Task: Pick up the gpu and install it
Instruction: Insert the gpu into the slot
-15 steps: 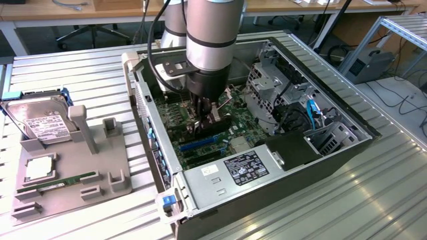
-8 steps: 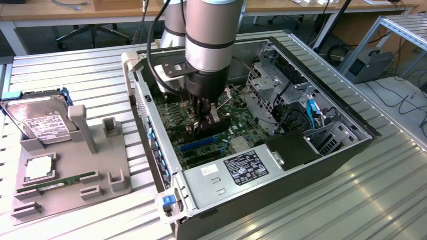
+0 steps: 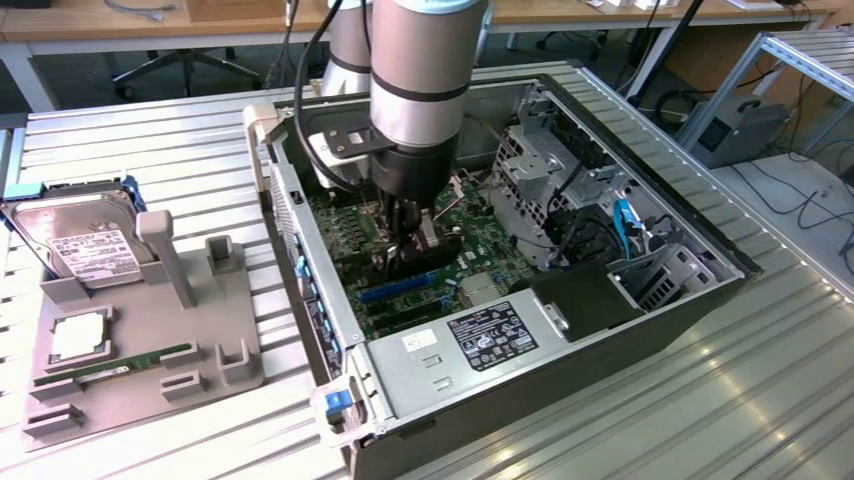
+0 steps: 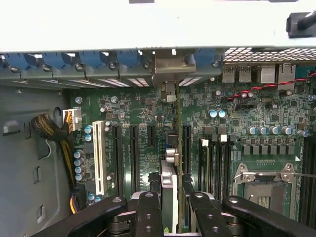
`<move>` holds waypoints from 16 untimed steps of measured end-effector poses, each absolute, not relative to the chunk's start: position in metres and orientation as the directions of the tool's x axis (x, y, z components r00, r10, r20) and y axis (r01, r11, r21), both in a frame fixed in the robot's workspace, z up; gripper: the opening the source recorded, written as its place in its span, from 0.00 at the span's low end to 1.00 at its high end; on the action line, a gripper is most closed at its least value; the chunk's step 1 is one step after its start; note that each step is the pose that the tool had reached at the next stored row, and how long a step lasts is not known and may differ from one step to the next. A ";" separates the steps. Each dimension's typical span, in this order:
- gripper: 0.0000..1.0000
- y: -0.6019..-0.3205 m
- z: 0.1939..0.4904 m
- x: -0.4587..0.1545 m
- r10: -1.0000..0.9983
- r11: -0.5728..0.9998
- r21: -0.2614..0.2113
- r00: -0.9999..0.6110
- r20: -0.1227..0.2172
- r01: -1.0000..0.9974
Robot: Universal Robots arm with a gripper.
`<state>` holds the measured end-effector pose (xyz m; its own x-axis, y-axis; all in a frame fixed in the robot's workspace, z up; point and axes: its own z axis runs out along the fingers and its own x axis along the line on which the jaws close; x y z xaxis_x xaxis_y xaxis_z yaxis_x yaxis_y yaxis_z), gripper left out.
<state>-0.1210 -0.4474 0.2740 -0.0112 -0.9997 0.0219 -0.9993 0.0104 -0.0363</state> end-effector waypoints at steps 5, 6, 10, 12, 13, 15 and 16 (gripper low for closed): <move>0.27 -0.447 0.272 -0.121 -1.000 0.010 -0.036 -0.011 0.022 -0.999; 0.27 -0.447 0.272 -0.122 -1.000 0.010 -0.036 -0.011 0.022 -0.999; 0.27 -0.447 0.270 -0.123 -1.000 0.010 -0.036 -0.011 0.022 -0.999; 0.27 -0.447 0.269 -0.123 -1.000 0.010 -0.036 -0.011 0.022 -0.999; 0.27 -0.447 0.269 -0.123 -1.000 0.010 -0.036 -0.011 0.022 -0.999; 0.27 -0.447 0.268 -0.124 -1.000 0.010 -0.036 -0.011 0.022 -0.999; 0.27 -0.447 0.268 -0.124 -1.000 0.010 -0.036 -0.011 0.022 -0.999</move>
